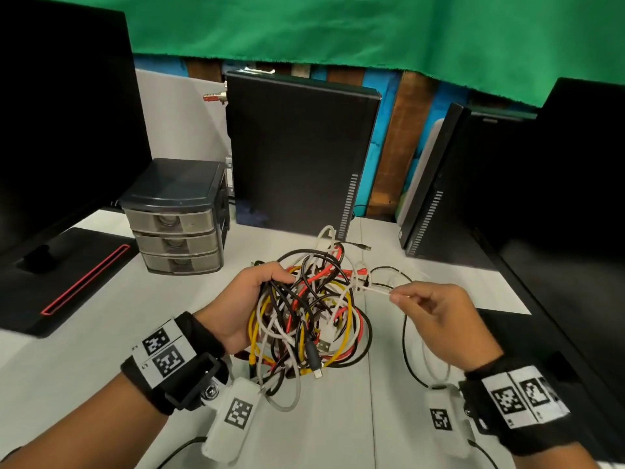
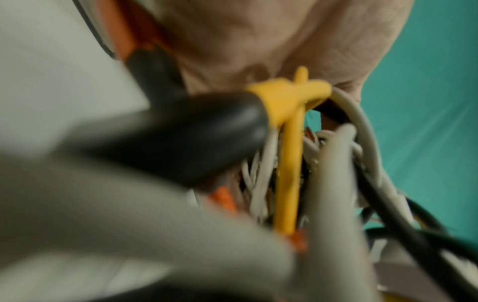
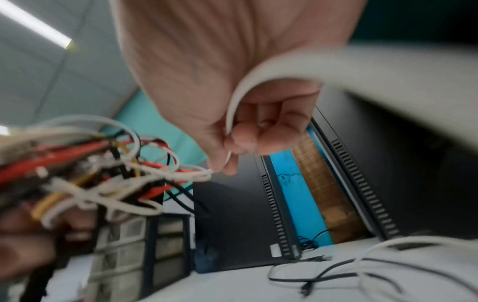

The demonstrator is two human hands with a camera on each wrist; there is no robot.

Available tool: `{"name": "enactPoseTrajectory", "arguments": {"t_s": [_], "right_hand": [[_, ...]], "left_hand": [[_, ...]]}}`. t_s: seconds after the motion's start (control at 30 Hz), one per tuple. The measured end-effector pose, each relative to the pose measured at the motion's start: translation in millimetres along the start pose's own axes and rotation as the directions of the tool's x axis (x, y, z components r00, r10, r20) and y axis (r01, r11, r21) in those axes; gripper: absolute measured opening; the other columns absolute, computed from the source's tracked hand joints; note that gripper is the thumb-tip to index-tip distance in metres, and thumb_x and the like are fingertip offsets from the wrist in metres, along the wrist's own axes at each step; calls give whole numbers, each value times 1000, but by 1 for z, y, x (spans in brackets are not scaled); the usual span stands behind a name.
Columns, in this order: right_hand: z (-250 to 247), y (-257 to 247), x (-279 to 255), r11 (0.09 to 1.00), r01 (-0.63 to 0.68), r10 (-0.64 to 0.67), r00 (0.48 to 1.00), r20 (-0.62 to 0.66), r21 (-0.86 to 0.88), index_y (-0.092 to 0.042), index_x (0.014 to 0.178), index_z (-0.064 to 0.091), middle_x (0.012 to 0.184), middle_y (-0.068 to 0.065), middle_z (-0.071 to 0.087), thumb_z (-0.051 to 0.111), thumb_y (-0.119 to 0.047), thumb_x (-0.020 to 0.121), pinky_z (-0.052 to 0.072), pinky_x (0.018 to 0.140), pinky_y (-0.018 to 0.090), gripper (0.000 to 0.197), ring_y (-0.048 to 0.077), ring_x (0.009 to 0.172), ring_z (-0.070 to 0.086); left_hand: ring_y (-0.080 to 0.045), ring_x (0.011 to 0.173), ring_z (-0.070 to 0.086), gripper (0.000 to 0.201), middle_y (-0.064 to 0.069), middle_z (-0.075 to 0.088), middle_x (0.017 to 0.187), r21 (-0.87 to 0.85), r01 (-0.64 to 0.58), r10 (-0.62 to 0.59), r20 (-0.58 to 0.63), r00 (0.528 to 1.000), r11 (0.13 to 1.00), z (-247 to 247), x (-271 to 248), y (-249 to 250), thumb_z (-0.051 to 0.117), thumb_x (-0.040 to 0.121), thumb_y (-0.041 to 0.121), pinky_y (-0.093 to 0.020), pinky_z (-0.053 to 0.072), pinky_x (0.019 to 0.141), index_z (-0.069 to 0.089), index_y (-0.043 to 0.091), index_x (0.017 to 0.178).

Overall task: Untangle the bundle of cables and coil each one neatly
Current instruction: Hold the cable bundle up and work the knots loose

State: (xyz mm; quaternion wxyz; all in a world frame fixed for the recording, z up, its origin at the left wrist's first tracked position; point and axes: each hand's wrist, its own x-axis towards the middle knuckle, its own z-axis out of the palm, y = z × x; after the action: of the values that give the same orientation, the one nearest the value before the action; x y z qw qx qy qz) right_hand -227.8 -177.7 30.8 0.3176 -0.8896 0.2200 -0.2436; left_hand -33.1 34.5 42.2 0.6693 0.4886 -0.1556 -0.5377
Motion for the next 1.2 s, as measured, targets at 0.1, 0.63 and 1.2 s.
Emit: {"name": "enactPoseTrajectory", "arguments": {"t_s": [0.1,0.63,1.2], "right_hand": [[10,6,1,936,119,-140,989,-38,-332,-27,89,73,62,-15,61,67,-29,93,51,59,30,8,10,57,56],[6,30,5,899,-137,-23,933,-359,-416,-10,89,64,53,5,54,52,-39,97,48,53,31,33,27,46,51],[40,-85,-44,907,361,-377,925,-39,-217,-28,91,75,115,-12,61,64,-45,87,45,92,27,21,11,113,52]], "left_hand": [[-33,82,68,44,-22,72,98,25,22,-23,24,999,999,0,1,-4,64,64,22,-42,53,90,74,0,101],[-27,64,61,59,-16,68,73,99,104,-113,98,989,990,11,4,-18,70,51,23,-34,50,72,62,-1,104],[-27,81,69,52,-18,71,104,302,-34,21,46,999,953,19,-3,-13,78,74,43,-36,55,69,72,15,117]]}}
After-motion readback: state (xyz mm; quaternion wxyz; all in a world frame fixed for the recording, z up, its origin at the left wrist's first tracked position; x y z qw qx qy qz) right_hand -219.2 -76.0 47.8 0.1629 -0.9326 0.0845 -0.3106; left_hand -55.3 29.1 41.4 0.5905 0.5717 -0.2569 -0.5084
